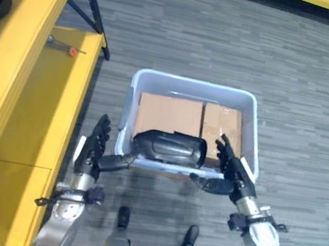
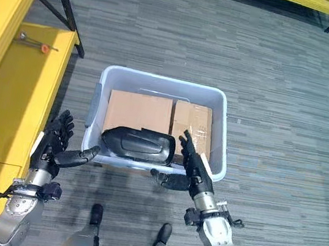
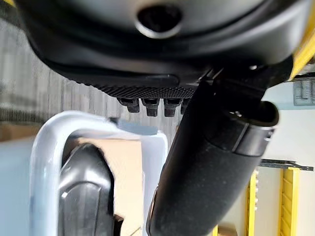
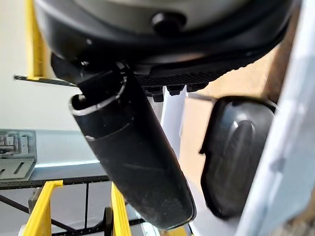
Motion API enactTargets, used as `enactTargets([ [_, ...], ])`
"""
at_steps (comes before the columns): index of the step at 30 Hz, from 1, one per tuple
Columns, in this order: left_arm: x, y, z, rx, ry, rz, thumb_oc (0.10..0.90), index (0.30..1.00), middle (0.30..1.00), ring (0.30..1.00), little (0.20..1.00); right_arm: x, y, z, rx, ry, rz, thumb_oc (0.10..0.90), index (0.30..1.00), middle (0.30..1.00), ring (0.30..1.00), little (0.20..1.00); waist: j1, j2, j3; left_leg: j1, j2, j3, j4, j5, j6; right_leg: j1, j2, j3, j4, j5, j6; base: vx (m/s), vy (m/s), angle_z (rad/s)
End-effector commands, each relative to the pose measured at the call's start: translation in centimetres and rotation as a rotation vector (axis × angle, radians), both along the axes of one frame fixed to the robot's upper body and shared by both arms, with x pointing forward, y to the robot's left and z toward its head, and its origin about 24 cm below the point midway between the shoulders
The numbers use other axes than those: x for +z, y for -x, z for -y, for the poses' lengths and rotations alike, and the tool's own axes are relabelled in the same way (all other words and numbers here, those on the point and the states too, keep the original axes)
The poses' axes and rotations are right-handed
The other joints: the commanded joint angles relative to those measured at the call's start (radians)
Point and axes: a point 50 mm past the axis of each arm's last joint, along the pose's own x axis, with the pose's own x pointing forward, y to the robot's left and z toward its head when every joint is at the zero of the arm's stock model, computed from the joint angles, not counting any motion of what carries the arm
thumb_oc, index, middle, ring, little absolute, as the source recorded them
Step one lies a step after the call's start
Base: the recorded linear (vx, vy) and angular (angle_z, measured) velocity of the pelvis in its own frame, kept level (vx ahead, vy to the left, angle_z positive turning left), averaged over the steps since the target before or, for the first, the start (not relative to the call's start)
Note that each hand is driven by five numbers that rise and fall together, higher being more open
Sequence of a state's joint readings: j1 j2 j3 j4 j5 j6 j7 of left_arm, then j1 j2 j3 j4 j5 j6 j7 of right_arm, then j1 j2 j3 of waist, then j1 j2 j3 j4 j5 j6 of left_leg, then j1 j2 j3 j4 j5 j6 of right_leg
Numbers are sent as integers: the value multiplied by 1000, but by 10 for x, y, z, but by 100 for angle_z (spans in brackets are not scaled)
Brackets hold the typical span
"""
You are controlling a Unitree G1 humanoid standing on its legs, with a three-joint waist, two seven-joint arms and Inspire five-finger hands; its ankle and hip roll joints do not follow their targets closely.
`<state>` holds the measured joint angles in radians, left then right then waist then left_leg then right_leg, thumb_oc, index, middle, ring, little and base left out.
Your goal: Move parts from the plastic box to the shelf.
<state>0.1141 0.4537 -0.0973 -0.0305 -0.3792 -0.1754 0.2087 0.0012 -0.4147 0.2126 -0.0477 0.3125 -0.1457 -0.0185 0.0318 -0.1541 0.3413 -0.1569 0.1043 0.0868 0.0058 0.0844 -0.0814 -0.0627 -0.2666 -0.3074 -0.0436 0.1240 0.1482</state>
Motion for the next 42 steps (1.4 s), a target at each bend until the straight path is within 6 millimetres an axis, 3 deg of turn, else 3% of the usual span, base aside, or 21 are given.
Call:
enactTargets([
  [1, 48, -1, 8, -44, -23, 268, 900, 1000, 1000, 1000, 1000, 69, -5, 8, -15, 101, 365, 900, 1000, 1000, 1000, 1000, 8, 4, -35, -25, 64, 27, 40, -22, 4, 26, -40, -9, 69, -15, 60, -14, -14, 14],
  [5, 53, 1, 8, -46, -24, 286, 900, 1000, 1000, 1000, 1000, 102, -10, 15, -54, 236, 517, 900, 1000, 1000, 1000, 1000, 29, -9, -17, -34, 64, 22, 13, -6, 0, 15, -40, -27, 60, -9, 63, -11, -19, 4],
  [6, 55, 2, 6, -42, -36, 294, 900, 1000, 1000, 1000, 1000, 119, -11, 16, -59, 300, 596, 900, 1000, 1000, 1000, 1000, 38, -15, -4, -41, 66, 18, 6, 2, -3, 5, -38, -35, 64, -10, 64, -26, -35, 4],
  [7, 55, 2, 6, -42, -36, 295, 900, 1000, 1000, 1000, 1000, 119, -11, 16, -59, 300, 596, 900, 1000, 1000, 1000, 1000, 38, -15, -4, -41, 66, 17, 6, 2, -3, 5, -38, -35, 64, -10, 63, -59, -70, 12],
  [8, 60, 2, 6, -55, -40, 312, 900, 1000, 1000, 1000, 1000, 139, -13, 13, -29, 421, 679, 900, 1000, 1000, 1000, 1000, 53, -26, 15, -51, 73, 14, -1, 13, -9, -7, -33, -43, 67, -12, 62, -39, -47, 12],
  [15, 64, 2, 11, -84, -39, 330, 900, 1000, 1000, 1000, 1000, 167, -19, -7, 112, 682, 795, 900, 1000, 1000, 1000, 1000, 79, -43, 41, -54, 89, 11, -33, 38, -22, -15, -16, -58, 56, -12, 58, -19, -39, 2],
  [22, 69, -1, 17, -108, -21, 360, 900, 1000, 1000, 1000, 1000, 181, -32, -20, 171, 790, 820, 900, 1000, 1000, 1000, 1000, 105, -45, 70, -69, 105, 0, -63, 66, -35, -31, -3, -79, 54, -11, 55, -20, -33, 5],
  [31, 73, -6, 19, -103, -1, 384, 900, 1000, 1000, 1000, 1000, 191, -56, -16, 92, 786, 796, 900, 1000, 1000, 1000, 1000, 122, -32, 107, -99, 110, -12, -58, 74, -38, -52, -3, -89, 62, -10, 52, -9, -10, 2],
  [36, 77, -9, 23, -112, 24, 404, 900, 1000, 1000, 1000, 1000, 191, -76, -4, 12, 783, 726, 900, 1000, 1000, 1000, 1000, 131, -15, 138, -125, 104, -22, -57, 80, -37, -71, -9, -96, 68, -6, 52, -12, -6, 9],
  [37, 78, -10, 24, -118, 35, 412, 900, 1000, 1000, 1000, 1000, 192, -85, 6, -48, 799, 694, 900, 1000, 1000, 1000, 1000, 135, -4, 147, -137, 100, -27, -55, 82, -35, -78, -13, -100, 70, -5, 52, 5, 4, 3],
  [42, 80, -12, 27, -121, 53, 421, 900, 1000, 1000, 1000, 1000, 198, -92, 13, -113, 785, 689, 900, 1000, 1000, 1000, 1000, 137, 9, 164, -155, 97, -32, -46, 81, -33, -95, -17, -99, 76, -5, 52, 0, 0, 0],
])
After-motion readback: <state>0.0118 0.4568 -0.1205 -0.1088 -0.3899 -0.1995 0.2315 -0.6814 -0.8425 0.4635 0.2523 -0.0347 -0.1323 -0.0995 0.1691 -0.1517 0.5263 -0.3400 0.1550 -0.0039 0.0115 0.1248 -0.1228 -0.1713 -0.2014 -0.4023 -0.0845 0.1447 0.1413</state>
